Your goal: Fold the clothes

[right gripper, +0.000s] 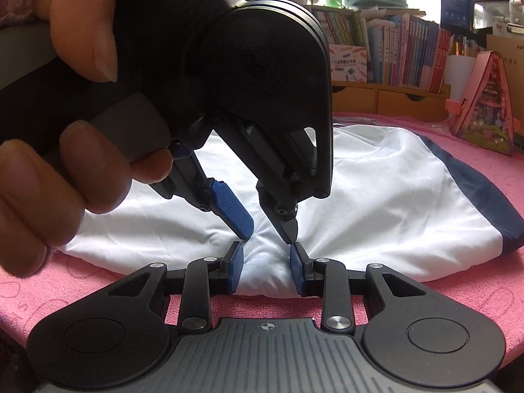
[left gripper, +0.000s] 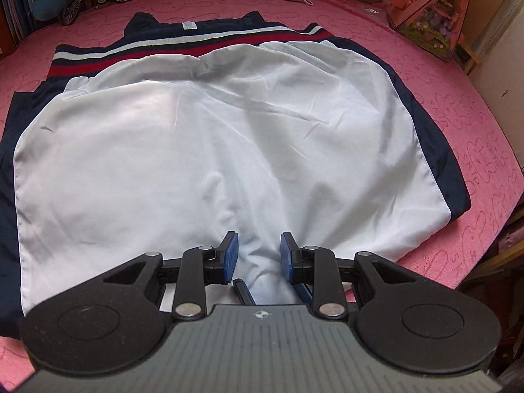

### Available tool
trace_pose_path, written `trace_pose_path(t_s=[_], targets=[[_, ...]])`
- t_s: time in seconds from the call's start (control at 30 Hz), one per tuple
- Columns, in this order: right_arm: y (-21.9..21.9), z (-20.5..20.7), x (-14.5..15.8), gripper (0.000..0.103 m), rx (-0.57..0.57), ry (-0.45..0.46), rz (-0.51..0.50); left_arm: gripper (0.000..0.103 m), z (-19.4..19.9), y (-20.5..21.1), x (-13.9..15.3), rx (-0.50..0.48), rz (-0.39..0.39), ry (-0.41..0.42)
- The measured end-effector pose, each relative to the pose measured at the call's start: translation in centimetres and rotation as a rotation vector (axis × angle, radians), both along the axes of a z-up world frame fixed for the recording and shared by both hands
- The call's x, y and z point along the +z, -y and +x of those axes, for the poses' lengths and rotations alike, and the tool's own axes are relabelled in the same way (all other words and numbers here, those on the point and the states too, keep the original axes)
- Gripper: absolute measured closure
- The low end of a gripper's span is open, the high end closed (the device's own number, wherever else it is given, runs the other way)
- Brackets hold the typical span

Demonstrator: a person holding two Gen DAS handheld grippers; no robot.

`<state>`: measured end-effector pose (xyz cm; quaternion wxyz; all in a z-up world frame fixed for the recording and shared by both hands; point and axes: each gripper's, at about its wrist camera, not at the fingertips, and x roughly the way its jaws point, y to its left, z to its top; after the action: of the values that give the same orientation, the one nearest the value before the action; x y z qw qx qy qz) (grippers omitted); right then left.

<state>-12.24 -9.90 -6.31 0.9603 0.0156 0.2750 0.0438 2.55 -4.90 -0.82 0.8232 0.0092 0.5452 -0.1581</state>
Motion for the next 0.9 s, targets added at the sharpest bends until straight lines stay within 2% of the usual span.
trace_pose_path(t_s=[0.23, 0.4, 0.9], targets=[[-0.1, 0.2, 0.1, 0.071, 0.000, -0.014, -0.003, 0.076, 1.2, 1.2, -0.4, 0.008, 0.053, 0.063], [-0.1, 0.4, 0.2, 0.071, 0.004, -0.025, -0.006, 0.075, 3.0, 2.0, -0.4, -0.002, 0.086, 0.037], [0.1, 0.8, 0.1, 0.070, 0.014, -0.060, 0.017, 0.075, 9.9, 2.7, -0.7, 0.108, 0.135, 0.083]])
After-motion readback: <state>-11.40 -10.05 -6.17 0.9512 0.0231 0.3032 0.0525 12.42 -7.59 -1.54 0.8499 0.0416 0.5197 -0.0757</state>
